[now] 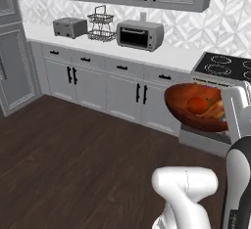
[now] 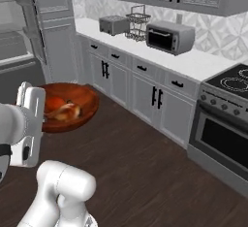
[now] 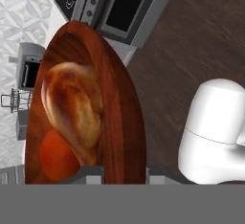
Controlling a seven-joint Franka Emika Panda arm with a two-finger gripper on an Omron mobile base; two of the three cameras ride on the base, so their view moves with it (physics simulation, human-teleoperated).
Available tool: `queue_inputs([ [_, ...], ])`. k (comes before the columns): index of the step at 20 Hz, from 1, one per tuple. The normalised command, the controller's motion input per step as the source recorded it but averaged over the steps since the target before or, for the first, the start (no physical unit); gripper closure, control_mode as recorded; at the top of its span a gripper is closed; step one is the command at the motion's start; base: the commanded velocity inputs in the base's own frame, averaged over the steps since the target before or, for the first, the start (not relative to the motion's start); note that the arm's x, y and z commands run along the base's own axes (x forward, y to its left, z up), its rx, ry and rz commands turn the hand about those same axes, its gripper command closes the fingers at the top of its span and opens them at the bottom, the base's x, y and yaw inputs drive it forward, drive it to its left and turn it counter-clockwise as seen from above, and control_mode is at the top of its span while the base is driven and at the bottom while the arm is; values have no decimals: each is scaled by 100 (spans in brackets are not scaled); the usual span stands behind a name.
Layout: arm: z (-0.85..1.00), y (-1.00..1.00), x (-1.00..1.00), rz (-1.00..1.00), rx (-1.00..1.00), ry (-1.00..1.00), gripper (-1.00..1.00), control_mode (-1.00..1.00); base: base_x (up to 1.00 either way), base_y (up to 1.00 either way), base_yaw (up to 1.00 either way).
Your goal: Pick the chicken drumstick and tomato from their plates and place them in the bowl. Then put the bowl in the fridge.
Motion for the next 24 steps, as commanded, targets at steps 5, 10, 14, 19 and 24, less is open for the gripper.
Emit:
queue_inputs([
  [5,0,0,0,0,0,0,100,100,55,-66,27],
  [10,0,0,0,0,0,0,100,100,21,-31,26],
  [14,0,0,0,0,0,0,100,100,7,82,43],
  [19,0,0,0,0,0,0,100,100,40,25,61],
  [24,0,0,0,0,0,0,100,100,67,-7,69],
])
